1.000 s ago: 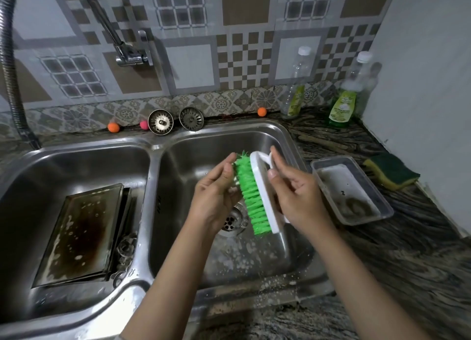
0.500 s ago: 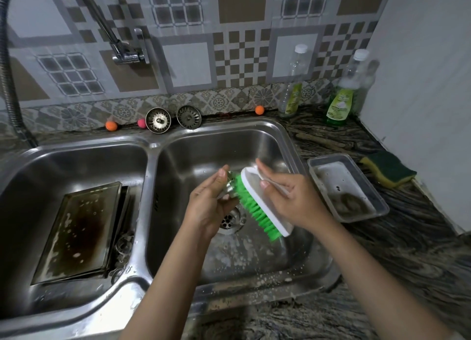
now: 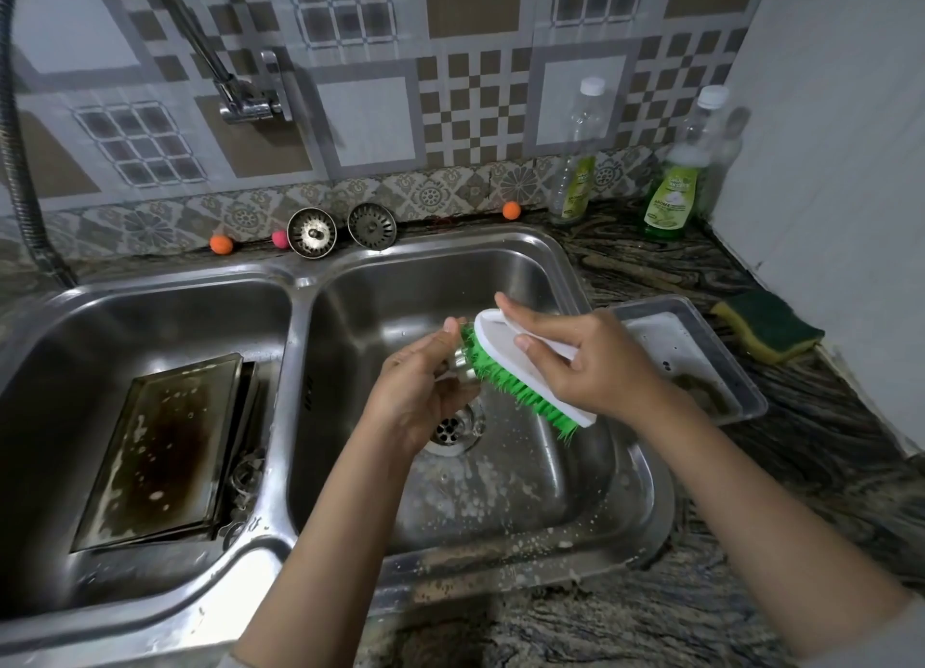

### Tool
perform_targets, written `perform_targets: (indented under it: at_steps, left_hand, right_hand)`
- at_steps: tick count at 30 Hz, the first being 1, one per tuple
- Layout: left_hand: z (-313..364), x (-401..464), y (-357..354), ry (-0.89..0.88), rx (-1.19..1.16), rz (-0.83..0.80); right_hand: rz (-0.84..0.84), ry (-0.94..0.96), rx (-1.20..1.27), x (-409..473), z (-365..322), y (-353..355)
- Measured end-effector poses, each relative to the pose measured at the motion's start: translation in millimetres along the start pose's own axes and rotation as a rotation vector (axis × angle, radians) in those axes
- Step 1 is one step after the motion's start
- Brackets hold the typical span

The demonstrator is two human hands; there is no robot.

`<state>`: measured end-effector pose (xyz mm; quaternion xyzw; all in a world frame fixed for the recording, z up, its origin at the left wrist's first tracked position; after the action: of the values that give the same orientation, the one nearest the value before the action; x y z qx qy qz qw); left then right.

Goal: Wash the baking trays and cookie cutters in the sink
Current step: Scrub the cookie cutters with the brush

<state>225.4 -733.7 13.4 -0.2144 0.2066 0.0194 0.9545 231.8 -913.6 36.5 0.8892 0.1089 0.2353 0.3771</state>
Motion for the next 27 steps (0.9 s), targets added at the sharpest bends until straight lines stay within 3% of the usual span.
perform_targets:
  at_steps: [7, 27]
  left_hand:
    - [3.2, 3.1, 2.2, -0.015, -0.029, 0.024]
    - [-1.2, -0.8, -4.7, 0.029, -0.057, -0.023]
  right_hand:
    - [-0.003, 0.053, -0.102, -1.6, 6.8, 1.1]
    - [0.032, 0.042, -0.051, -2.3, 15.7, 8.0]
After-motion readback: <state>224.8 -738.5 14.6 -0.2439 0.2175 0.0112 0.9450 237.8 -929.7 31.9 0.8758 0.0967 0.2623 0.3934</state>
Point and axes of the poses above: each hand's wrist, its own x-axis towards the middle knuckle, its own y-axis out of the back of the hand, z = x × y, the point moved 2 cm from there along x, towards the middle knuckle, and after that the axes turned 5 degrees about -x, right-handed, at the moved point
